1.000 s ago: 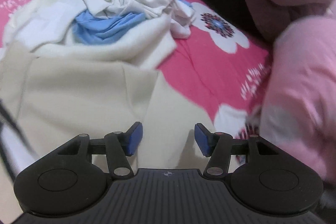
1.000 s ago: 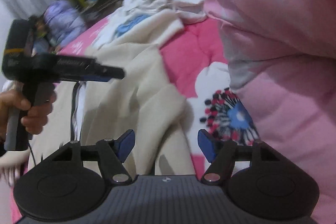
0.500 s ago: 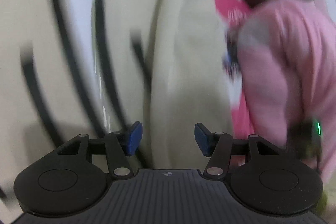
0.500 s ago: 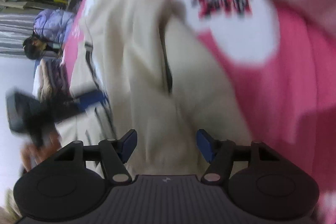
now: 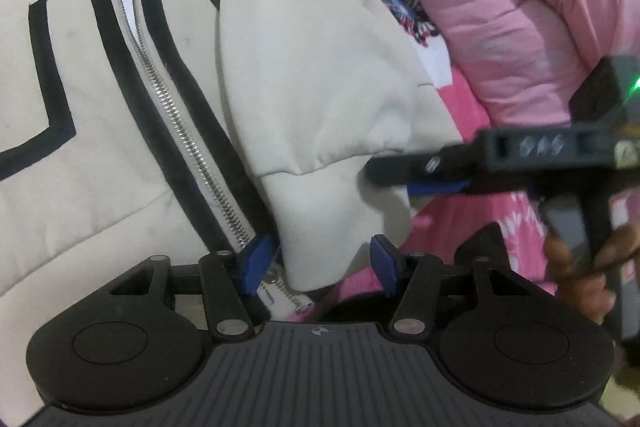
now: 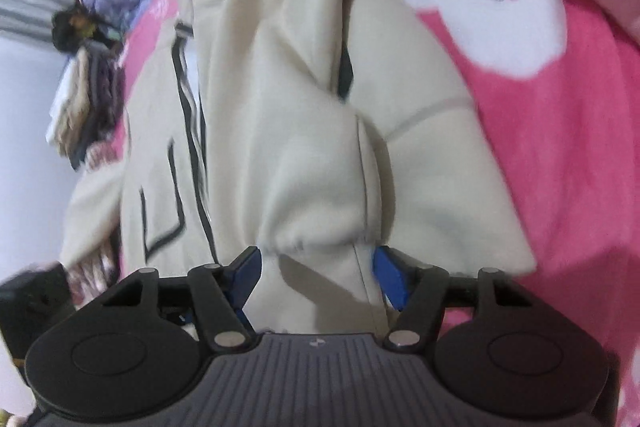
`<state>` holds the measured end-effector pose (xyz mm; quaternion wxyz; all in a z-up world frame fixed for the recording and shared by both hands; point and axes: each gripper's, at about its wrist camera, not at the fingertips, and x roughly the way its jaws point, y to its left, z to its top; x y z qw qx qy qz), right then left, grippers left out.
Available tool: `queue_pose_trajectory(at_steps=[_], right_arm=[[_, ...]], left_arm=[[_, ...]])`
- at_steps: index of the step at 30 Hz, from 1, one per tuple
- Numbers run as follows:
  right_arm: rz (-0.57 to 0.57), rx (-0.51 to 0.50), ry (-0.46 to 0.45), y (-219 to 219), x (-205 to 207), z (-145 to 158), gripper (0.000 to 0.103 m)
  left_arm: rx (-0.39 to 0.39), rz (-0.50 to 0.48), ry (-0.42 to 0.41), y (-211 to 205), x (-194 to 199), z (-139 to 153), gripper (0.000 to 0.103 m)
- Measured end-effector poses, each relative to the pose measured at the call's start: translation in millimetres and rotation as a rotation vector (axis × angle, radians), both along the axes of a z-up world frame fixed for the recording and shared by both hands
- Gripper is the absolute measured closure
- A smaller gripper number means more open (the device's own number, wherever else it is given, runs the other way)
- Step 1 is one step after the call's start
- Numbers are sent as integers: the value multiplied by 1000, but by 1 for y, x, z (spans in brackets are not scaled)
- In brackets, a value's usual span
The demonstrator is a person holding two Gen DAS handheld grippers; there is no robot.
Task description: Fold clothes
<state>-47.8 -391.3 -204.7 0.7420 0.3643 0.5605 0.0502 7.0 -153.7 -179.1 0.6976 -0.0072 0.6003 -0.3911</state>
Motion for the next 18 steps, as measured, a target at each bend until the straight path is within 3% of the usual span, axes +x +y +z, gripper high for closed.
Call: queue_pose_trajectory(at_steps=[3,4,7,11,18], right_arm=[[-11,-23,-13,5,-4,-3,46],[-18,-17,-17,5,-6,-1,60],[-38,6,-30,6,-9,4,85],[-87,48,-52,1,-15,23,89],[-41,75,-175,25,-6,87,90]], left_arm=[[0,35,-10,-2,1,0,54],[9,48,-16,-2,1,1,62],[8,103,-7,-3,1,5,80],[-73,199,22,9,3,23,93],[-181,329,-20,59,10,84,99]])
